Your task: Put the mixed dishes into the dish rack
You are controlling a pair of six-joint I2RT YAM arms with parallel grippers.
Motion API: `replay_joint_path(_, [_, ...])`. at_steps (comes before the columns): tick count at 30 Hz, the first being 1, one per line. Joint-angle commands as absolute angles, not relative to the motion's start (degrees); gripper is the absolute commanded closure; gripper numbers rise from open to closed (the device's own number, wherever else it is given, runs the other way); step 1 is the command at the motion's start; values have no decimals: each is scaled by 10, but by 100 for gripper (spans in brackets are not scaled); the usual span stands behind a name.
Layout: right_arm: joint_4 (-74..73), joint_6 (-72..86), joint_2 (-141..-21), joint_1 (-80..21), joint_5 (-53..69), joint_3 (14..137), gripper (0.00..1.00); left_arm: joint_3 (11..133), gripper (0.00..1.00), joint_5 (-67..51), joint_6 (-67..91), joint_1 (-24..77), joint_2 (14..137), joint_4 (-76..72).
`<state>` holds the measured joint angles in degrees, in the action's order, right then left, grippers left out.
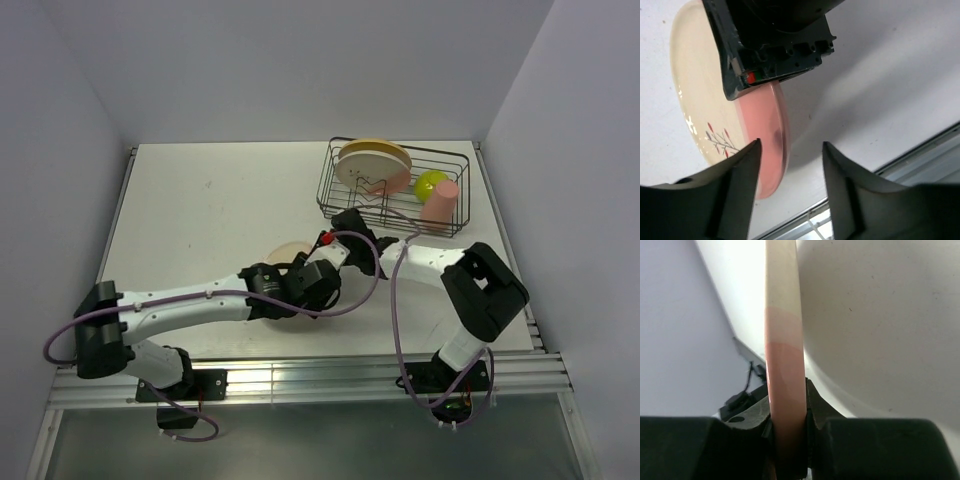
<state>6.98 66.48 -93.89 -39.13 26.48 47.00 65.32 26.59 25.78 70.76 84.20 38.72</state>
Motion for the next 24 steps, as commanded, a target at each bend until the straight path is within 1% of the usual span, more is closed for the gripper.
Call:
replay_joint_path(1, [-31,586,-887,-410,190,544,100,679,38,307,279,713,752,402])
replay_joint_path(2, [-53,571,-884,-412,162,556,100,690,35,338,284,713,735,411])
replay_joint_path(4, [-115,526,-876,-422,137,591,100,725,34,377,293,713,693,438])
replay_joint_path(5, [-130,513,-874,-423,120,599,100,755,34,421,301,713,679,449])
replay_joint_path(6, [-146,497,-872,-424,118,610,100,771,34,441,304,713,666,460])
replay_joint_path(8, [-155,431,-864,-425,149,633,100,807,33,477,308,713,632,475])
replay_joint_path(9, [-179,394,-860,-433,135,656,100,820,33,508,314,713,622,482])
replay_joint_path(12, [-234,320,-845,-444,71,716,100,853,34,539,332,713,591,499])
replay_joint_path(17, [-265,211,-827,-444,43,822,100,845,35,534,337,713,560,494])
replay_joint_path(20, [-278,114,-819,-442,28,925,100,831,35,524,342,712,565,493])
replay_joint_path(21, [-282,58,-817,-442,22,943,100,831,35,520,343,712,573,495])
replay_joint_path(23, [-294,0,-816,-434,4,981,100,831,35,512,345,712,581,496])
replay_joint_path(24, [-306,-64,-816,-429,1,1012,100,831,35,509,341,712,587,491])
